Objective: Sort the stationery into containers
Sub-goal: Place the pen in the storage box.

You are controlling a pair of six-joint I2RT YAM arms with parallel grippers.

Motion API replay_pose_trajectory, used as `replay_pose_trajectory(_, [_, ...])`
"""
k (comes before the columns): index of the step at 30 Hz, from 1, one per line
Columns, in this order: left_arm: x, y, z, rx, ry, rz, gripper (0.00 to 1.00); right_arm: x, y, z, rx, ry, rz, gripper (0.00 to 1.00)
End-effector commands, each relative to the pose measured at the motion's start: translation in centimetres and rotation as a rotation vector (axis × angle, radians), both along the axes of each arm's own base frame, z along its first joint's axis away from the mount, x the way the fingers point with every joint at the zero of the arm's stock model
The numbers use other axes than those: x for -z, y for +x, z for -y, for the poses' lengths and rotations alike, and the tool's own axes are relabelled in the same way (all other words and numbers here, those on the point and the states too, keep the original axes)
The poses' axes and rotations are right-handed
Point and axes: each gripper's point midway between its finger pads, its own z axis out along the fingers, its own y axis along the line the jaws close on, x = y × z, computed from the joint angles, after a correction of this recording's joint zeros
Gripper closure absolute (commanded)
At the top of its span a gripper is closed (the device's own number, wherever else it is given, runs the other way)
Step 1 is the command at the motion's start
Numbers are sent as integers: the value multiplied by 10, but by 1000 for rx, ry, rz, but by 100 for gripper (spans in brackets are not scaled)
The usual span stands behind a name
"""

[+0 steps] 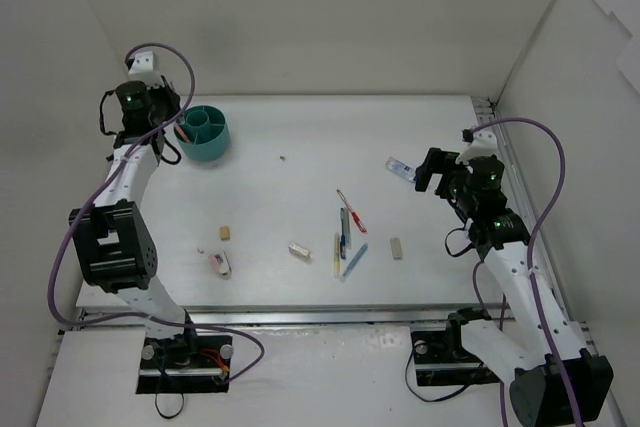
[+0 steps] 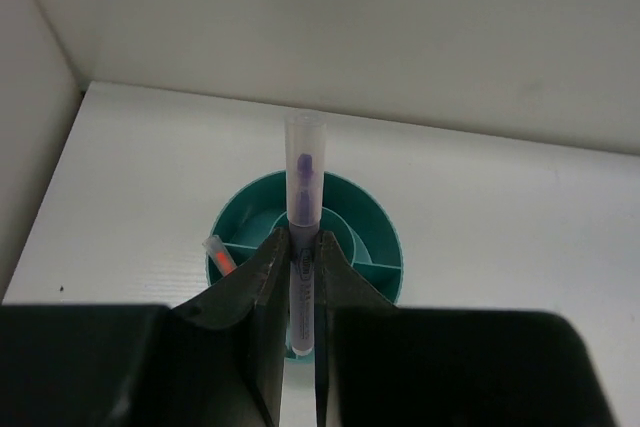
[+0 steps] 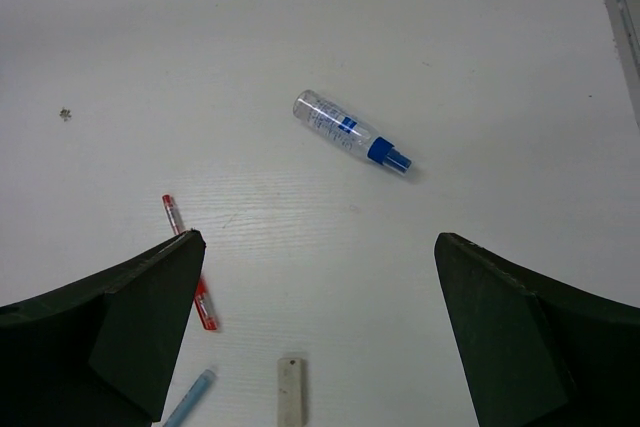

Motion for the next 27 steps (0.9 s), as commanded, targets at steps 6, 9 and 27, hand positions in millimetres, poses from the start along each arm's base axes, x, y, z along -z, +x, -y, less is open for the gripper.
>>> replay_pose_trajectory(6, [-25,20,-25,-221,-195,229,98,-23,12,7,30,-25,98,2])
replay_pose_trajectory(9, [-11,29,-38,-288,-186,221,98,-20,13,8,32,-35,89,2])
replay_pose_trajectory(27, [42,18,-48,-439,-146,162,78,-19,12,11,45,-44,81,2])
